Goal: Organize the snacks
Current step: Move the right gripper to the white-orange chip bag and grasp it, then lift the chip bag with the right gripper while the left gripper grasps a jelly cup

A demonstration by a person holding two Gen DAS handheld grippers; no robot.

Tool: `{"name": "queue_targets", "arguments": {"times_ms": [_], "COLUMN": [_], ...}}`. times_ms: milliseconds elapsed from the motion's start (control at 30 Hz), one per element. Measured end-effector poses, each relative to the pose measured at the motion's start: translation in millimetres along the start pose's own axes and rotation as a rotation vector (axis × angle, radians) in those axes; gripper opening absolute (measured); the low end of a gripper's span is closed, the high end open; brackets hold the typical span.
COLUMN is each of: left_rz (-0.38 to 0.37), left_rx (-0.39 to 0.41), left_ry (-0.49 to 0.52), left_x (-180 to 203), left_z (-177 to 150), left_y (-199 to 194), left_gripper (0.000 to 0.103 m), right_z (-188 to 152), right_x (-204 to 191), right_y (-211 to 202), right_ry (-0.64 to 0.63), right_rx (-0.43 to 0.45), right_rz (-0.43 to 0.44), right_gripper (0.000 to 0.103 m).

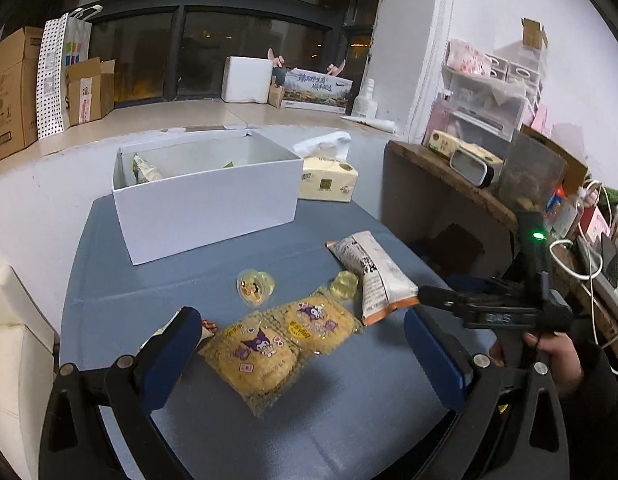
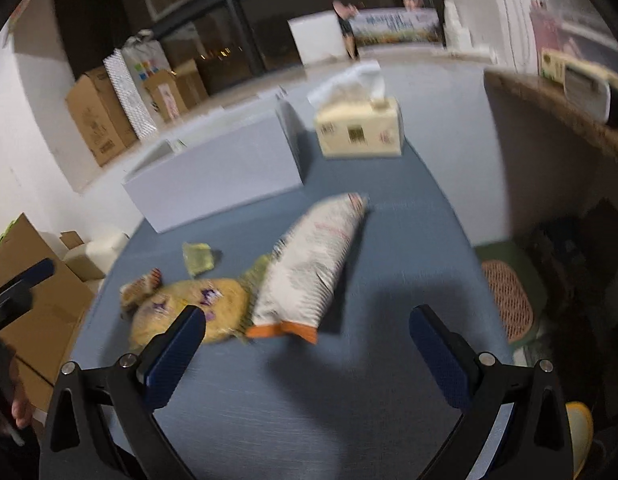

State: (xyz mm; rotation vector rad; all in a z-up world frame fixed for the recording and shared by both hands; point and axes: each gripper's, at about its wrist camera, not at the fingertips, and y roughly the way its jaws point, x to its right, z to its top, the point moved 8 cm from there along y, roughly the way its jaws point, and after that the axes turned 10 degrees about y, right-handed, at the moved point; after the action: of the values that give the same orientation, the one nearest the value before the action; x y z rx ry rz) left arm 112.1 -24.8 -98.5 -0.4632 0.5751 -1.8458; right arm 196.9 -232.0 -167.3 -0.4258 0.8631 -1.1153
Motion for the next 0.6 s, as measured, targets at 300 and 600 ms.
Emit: {"name": "queue_targets", "arguments": {"times_ms": [300,600], "left_rz": [0.003,0.010], "left_rx": [-0.028,-0.058], "left_ry": [-0.026,-0.090], "left_x": [-9.1,-24.8], "left_z": [-9.9,-24.1], "left_y": [7.1,16.6], "left_gripper": [0.103,0.103], "right_z": [-13.9,-10.9], "right_x": [18.4,15.2], "right_y": [68.8,65.8], "right_ry": [0.016,0.004], "right_rx": [-0.158,-0.134], "right_rz": [-0.139,-0.094], "right_gripper": [0.103,0.019]}}
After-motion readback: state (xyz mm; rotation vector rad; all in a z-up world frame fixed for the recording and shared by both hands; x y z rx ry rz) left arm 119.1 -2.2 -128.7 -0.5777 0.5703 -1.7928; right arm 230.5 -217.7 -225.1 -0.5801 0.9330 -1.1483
